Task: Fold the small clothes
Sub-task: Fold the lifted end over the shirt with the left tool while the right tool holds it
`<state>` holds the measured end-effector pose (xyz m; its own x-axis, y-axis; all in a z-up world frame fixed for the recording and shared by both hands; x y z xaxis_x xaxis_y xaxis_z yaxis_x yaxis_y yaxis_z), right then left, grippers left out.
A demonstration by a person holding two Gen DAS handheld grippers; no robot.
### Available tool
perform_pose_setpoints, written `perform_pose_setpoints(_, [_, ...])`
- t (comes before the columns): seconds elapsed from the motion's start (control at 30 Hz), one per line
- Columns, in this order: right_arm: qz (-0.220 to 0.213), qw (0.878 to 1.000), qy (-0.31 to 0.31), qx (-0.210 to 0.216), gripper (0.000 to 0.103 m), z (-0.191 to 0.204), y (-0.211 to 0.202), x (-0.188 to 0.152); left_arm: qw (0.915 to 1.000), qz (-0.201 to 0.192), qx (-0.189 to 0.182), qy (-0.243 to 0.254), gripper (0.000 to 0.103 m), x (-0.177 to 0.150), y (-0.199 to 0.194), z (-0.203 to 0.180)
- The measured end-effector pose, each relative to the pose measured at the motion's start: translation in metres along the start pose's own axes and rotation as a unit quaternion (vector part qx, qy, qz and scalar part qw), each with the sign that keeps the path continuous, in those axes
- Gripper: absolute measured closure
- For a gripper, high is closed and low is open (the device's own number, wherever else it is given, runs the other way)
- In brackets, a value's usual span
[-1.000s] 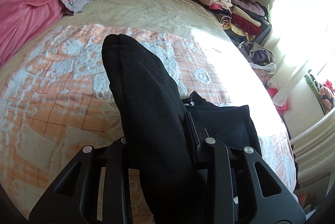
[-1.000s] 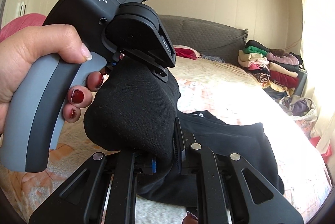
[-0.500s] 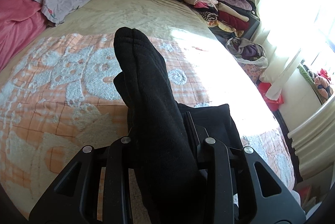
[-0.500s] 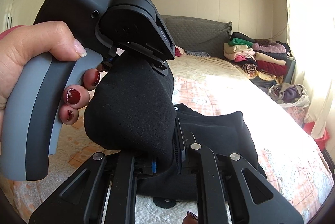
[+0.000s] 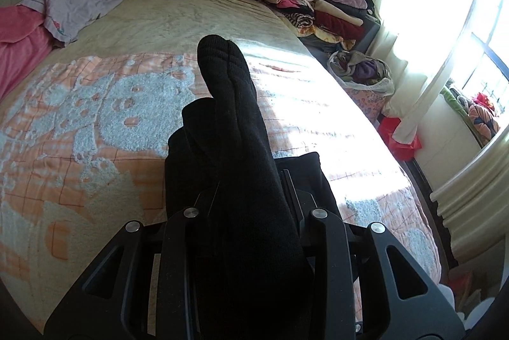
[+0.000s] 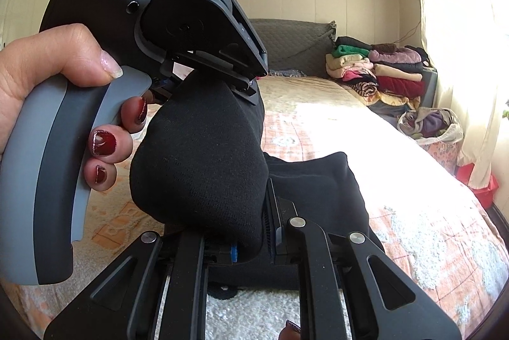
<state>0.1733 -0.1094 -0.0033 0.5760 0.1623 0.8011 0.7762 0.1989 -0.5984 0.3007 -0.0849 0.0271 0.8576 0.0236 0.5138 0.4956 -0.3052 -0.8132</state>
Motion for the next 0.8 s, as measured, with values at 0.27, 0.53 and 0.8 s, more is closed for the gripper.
perform_pose_setpoints(0.27, [0.022,0.999,0.033,0.004,0.091,-0.019,0.01,-0.007,0.9995,0.017,0.009,0.026,0.078,-0.001,0.025,-0.023])
perform_pose_setpoints(0.53, [0.044,0.997,0.068,0.005,0.091,-0.037,0.025,-0.015,0.9984,0.039,-0.01,0.038,0.074,-0.004,0.052,-0.042])
perform_pose_setpoints(0.8, [0.054,0.995,0.083,0.005,0.091,-0.045,0.034,-0.016,0.9974,0.05,-0.037,0.035,0.067,-0.001,0.064,-0.045])
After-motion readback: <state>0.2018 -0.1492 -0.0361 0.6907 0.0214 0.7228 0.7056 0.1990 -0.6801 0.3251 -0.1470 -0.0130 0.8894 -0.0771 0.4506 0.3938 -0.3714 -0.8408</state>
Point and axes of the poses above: each gripper's, at about its wrist camera, not at the fingertips, and y roughly the way its jaws point, z to its left, x to its top, the point moved 5 cm from there along y, roughly the way its jaws point, and after that the axes turned 12 degrees about z, right-handed, at the moved point
